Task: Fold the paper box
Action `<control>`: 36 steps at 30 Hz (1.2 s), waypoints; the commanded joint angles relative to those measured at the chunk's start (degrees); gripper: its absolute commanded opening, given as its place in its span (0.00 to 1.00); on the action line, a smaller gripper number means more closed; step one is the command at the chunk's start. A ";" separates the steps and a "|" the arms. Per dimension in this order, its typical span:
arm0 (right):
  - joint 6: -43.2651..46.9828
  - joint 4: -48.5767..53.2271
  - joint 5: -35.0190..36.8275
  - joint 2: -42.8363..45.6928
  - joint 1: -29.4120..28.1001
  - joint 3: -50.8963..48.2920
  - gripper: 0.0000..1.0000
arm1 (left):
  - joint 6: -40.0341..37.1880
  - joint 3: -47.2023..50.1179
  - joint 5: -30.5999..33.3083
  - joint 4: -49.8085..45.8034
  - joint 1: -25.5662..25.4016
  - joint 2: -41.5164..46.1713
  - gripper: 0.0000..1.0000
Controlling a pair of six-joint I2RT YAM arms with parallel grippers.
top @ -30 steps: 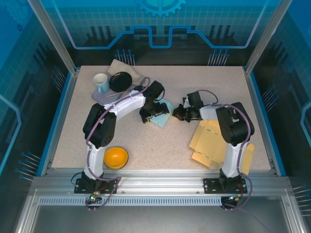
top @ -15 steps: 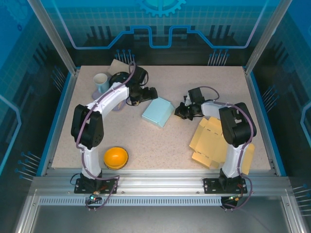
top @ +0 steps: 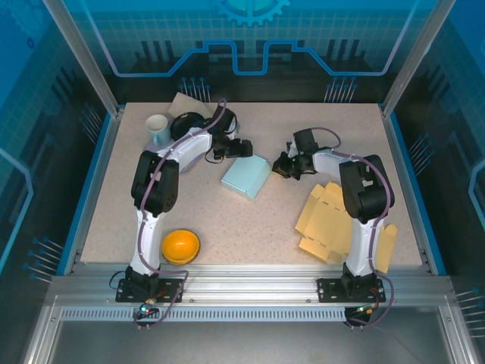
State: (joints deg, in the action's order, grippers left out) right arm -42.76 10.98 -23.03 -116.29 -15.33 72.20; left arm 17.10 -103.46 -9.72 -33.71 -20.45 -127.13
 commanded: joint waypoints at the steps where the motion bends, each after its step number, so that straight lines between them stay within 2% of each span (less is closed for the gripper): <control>1: 0.66 1.71 -1.70 -1.89 0.81 2.02 0.07 | -1.08 -1.83 -4.31 1.93 0.50 -1.30 0.87; 16: 3.03 0.96 -7.85 -7.65 0.91 7.04 0.07 | -1.11 -4.73 -13.51 1.17 -0.01 -7.32 0.82; 27: 9.89 8.15 -14.30 -12.99 0.14 17.92 0.07 | -5.58 -9.78 -22.60 -0.67 -6.32 -11.41 0.75; 36: 5.23 7.22 -12.57 -14.50 -0.80 20.89 0.07 | -5.40 -10.31 -32.43 0.59 -11.63 -11.74 0.67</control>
State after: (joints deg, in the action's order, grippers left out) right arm -36.01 27.24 -33.43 -128.42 -13.45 89.43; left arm 11.62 -112.79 -21.08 -31.81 -20.86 -136.90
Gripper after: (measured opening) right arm 0.069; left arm 0.680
